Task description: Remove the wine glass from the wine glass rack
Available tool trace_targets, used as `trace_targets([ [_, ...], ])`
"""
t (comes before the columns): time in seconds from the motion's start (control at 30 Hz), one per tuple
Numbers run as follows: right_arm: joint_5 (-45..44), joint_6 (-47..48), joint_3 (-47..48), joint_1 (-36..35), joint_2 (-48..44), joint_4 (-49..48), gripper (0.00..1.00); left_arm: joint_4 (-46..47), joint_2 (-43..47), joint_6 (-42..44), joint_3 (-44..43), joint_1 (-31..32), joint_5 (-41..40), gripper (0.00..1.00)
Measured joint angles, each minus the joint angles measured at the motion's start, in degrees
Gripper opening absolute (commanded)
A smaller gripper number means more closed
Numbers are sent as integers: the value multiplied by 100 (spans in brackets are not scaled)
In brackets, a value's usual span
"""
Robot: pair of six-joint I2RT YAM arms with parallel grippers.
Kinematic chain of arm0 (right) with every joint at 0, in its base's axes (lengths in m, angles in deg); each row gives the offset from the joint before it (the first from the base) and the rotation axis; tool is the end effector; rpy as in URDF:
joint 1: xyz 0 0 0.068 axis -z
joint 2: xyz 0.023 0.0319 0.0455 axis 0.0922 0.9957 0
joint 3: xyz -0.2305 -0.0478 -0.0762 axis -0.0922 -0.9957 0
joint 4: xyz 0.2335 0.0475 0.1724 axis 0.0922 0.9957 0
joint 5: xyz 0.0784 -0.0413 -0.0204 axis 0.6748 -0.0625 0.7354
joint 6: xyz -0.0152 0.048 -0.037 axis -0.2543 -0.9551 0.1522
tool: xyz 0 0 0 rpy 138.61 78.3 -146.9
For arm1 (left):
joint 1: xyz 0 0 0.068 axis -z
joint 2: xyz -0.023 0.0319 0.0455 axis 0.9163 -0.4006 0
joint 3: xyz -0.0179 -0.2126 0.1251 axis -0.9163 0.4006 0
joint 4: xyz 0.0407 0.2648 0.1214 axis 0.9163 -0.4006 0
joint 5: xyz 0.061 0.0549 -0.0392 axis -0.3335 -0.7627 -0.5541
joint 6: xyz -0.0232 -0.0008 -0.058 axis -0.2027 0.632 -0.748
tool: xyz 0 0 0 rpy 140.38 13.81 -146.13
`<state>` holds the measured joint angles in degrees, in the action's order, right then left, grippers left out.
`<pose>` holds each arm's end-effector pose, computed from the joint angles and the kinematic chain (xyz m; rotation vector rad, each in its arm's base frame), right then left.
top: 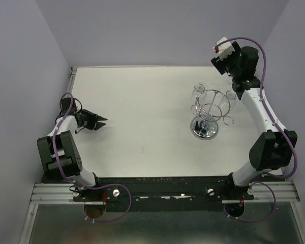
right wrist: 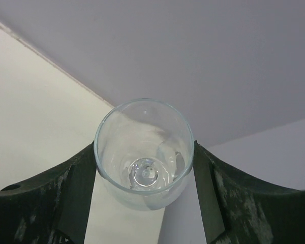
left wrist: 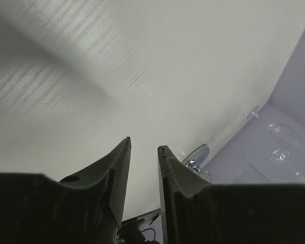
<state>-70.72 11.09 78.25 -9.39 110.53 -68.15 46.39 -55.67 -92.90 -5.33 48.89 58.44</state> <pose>0.4315 0.0361 0.3606 -0.7876 1.5158 -0.4441 0.3174 0.0733 0.1297 -1.4667 2.2558 -0.9755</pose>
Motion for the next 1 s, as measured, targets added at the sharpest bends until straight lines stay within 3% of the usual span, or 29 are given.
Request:
trace_targets([
  [0.4, 313, -1226, 262, 778, 319, 1088, 40, -85, 2, 448, 0, 0, -212, 41],
  [0.7, 809, -2232, 758, 1593, 979, 1248, 41, -450, 111, 1189, -22, 0, -448, 56],
  [1.0, 1204, -2850, 1056, 2017, 1438, 1307, 41, -717, 105, 2363, -262, -44, -481, 64],
])
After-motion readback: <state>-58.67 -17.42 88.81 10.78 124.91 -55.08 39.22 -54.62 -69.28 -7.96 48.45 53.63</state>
